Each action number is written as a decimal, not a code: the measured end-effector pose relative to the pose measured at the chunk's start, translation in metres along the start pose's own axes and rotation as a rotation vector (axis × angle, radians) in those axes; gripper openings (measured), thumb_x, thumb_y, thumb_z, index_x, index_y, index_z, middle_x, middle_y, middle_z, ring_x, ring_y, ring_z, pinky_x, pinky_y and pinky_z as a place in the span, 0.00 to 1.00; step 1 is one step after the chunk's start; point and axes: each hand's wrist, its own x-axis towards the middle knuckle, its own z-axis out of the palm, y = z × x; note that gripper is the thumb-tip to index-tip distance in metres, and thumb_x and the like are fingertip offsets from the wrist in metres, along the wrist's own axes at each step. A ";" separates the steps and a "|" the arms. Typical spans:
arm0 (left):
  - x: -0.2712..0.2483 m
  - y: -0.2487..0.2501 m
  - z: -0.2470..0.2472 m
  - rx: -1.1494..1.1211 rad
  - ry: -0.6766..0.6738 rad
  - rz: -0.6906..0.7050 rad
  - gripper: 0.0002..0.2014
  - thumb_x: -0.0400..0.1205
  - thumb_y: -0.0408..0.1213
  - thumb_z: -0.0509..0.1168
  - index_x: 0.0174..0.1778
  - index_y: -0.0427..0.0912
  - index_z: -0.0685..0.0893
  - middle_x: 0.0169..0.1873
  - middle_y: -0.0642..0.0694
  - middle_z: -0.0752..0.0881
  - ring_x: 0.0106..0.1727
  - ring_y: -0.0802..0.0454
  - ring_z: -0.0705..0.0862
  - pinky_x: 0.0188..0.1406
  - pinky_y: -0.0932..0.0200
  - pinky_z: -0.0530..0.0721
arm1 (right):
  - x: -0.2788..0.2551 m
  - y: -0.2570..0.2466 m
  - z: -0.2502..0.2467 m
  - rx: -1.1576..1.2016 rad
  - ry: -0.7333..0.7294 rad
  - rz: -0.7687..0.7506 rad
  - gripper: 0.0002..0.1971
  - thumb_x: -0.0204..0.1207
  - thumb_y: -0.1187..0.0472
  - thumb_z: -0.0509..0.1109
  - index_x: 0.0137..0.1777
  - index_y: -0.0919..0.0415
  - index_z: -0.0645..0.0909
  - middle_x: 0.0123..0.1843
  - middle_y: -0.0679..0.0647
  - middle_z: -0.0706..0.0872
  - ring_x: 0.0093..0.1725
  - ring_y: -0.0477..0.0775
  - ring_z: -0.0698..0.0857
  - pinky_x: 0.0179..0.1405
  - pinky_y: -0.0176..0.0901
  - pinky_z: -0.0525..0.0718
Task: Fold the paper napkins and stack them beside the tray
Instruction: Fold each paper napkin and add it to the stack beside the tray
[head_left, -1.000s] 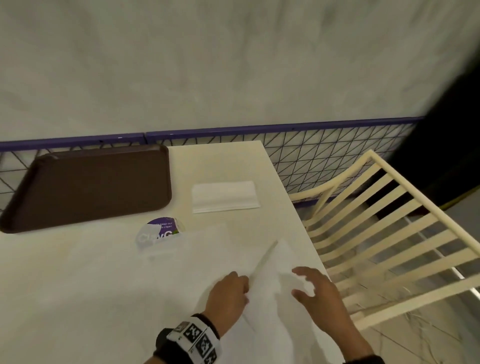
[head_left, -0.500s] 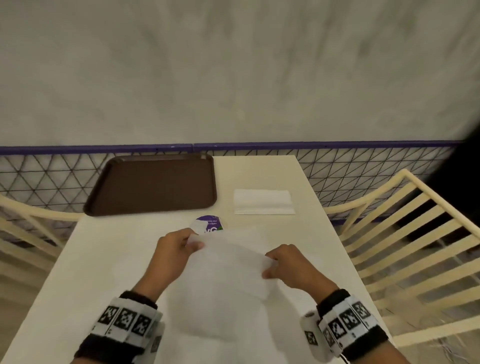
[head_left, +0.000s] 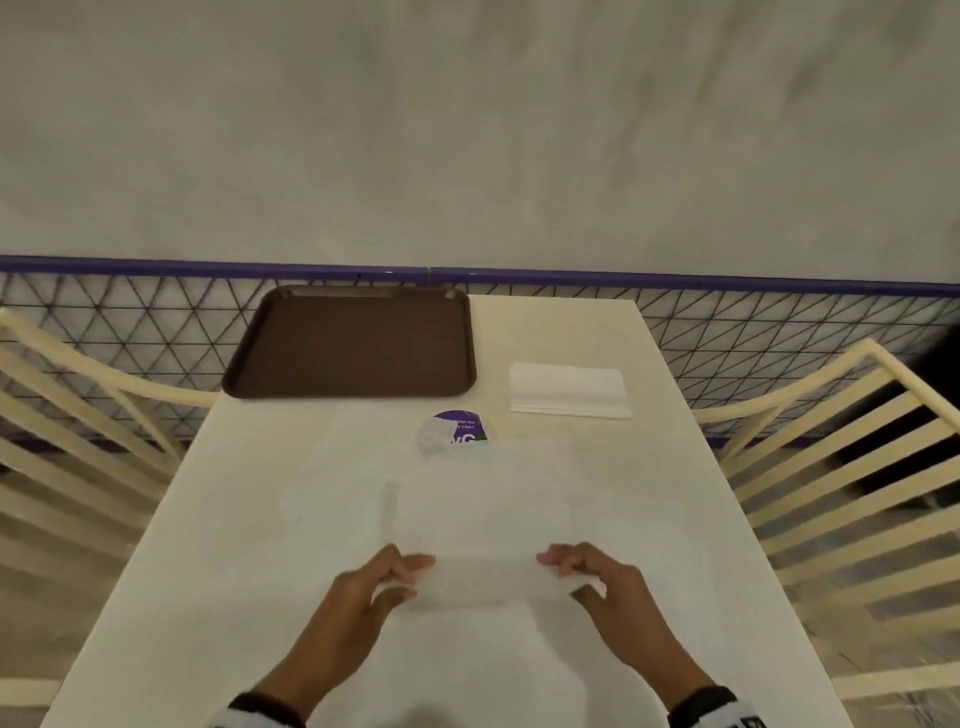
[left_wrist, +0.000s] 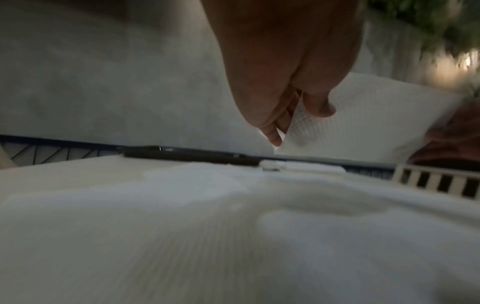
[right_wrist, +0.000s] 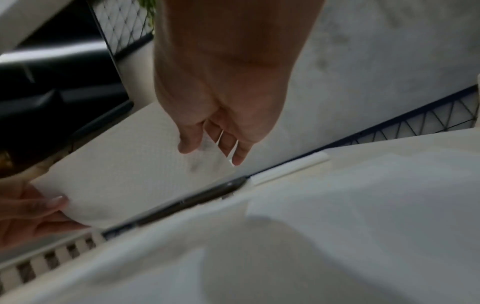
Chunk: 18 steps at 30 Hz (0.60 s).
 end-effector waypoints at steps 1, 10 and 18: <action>-0.006 -0.012 0.006 0.034 -0.051 -0.008 0.18 0.80 0.25 0.64 0.37 0.57 0.73 0.54 0.72 0.85 0.60 0.71 0.81 0.61 0.69 0.79 | -0.006 0.010 0.005 -0.032 -0.049 0.035 0.28 0.73 0.77 0.67 0.40 0.35 0.77 0.52 0.30 0.87 0.61 0.30 0.81 0.62 0.22 0.73; 0.007 -0.036 0.019 0.133 0.110 -0.096 0.16 0.78 0.30 0.68 0.40 0.60 0.77 0.38 0.58 0.85 0.41 0.59 0.83 0.42 0.66 0.78 | 0.006 0.029 0.023 -0.122 0.048 0.225 0.13 0.76 0.65 0.69 0.37 0.45 0.76 0.26 0.42 0.80 0.28 0.36 0.78 0.31 0.29 0.73; 0.021 -0.026 0.049 0.804 -0.036 0.320 0.25 0.78 0.48 0.55 0.72 0.48 0.70 0.74 0.50 0.73 0.76 0.50 0.64 0.76 0.58 0.55 | 0.039 0.041 0.031 -0.258 0.145 0.327 0.08 0.77 0.64 0.67 0.41 0.62 0.70 0.27 0.49 0.66 0.27 0.47 0.63 0.24 0.32 0.65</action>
